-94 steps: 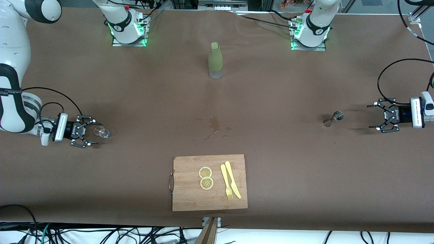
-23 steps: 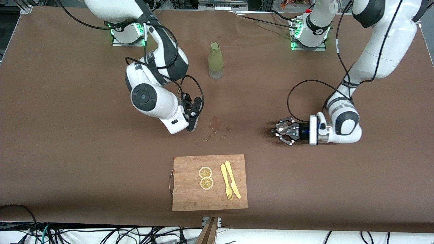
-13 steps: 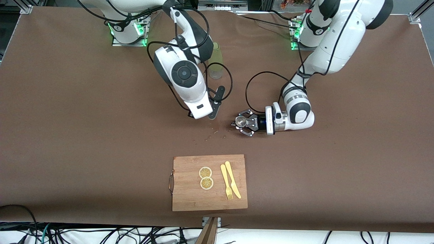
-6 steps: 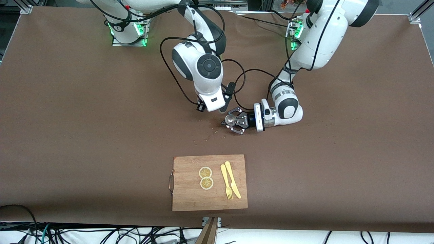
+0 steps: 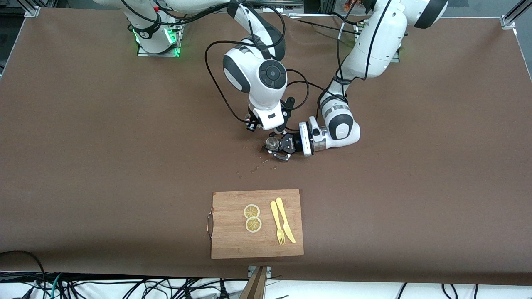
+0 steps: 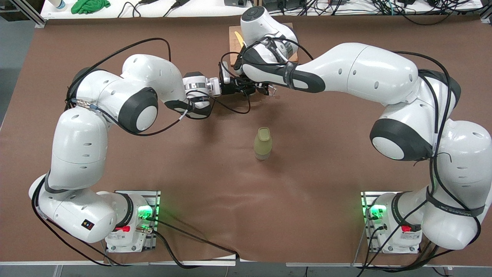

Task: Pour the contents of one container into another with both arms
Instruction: 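Bring the glass cup above the jigger held by the left gripper, then tilt the glass cup with the right gripper, pouring liquid into the jigger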

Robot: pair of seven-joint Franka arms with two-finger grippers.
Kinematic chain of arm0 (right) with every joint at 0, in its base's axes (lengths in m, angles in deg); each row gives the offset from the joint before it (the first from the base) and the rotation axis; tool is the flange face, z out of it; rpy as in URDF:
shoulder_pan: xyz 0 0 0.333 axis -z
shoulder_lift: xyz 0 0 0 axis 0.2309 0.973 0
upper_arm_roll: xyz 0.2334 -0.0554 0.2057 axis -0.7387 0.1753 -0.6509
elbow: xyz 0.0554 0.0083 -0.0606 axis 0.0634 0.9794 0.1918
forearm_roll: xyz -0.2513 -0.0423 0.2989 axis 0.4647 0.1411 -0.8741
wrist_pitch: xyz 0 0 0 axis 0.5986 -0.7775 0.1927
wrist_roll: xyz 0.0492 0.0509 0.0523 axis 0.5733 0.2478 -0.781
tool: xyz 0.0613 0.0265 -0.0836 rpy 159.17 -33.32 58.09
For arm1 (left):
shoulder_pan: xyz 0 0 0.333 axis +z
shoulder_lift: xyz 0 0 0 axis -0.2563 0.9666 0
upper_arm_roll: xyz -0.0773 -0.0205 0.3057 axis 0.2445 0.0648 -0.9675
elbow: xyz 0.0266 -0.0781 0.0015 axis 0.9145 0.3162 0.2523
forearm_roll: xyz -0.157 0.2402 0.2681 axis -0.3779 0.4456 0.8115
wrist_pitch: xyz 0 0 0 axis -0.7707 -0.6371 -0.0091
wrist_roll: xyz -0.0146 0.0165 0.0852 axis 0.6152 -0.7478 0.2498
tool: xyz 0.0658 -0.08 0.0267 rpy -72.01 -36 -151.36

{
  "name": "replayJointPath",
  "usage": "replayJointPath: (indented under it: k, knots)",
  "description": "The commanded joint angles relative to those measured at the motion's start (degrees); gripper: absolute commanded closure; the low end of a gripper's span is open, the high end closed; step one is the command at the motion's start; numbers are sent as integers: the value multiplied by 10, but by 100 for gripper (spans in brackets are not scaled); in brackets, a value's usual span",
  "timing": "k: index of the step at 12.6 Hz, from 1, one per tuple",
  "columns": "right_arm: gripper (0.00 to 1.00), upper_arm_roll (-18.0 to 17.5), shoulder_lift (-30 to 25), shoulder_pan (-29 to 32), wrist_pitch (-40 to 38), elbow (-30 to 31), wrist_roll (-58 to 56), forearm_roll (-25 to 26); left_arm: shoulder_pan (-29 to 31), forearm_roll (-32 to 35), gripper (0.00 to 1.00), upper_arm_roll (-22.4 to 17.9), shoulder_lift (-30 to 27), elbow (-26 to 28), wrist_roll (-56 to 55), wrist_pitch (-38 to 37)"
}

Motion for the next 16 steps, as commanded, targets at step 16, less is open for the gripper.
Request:
replayJointPath:
  k: [16]
  knots:
    - [91,70,45,-48,-23,-70,42,28,-76,-86,100,-38,-13,30,85,27]
